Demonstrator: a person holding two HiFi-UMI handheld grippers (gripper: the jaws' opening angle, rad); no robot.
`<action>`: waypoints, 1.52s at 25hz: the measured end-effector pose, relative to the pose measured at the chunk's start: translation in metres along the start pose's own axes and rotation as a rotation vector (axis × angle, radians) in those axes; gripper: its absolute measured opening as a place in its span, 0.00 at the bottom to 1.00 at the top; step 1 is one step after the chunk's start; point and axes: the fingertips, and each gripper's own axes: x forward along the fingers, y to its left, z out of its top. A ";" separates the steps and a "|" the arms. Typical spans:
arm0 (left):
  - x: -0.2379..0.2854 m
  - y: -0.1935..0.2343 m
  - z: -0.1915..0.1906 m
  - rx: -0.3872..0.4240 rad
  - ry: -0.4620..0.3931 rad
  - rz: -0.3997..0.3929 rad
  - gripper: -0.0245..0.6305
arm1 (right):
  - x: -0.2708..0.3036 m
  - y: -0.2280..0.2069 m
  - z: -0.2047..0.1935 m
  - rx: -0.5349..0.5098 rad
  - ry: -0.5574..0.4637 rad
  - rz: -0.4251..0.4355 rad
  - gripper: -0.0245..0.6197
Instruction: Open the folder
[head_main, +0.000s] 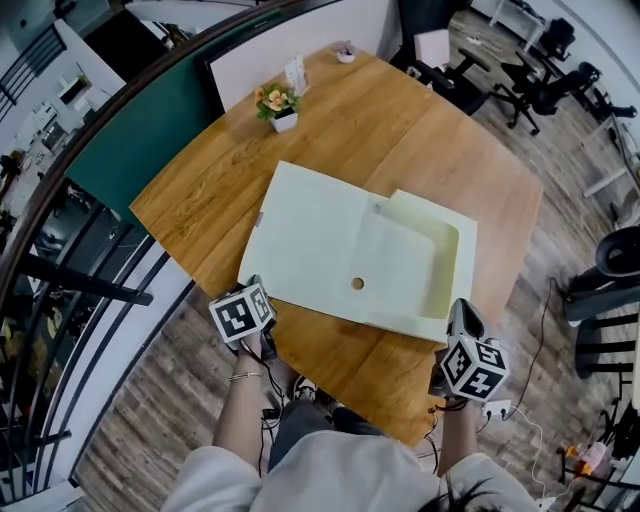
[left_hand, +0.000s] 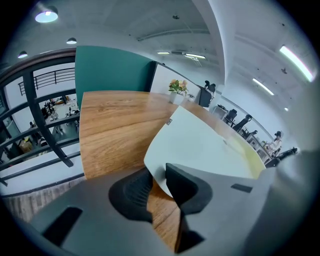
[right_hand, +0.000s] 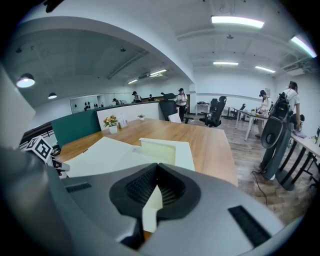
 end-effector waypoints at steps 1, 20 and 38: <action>0.000 0.000 0.000 -0.004 0.004 -0.002 0.15 | -0.001 -0.001 0.000 0.005 -0.001 -0.003 0.04; -0.060 -0.024 0.035 -0.096 -0.159 -0.165 0.26 | -0.032 -0.013 0.012 0.065 -0.085 -0.019 0.04; -0.166 -0.078 0.099 0.052 -0.404 -0.249 0.27 | -0.066 -0.018 0.049 0.084 -0.216 0.012 0.04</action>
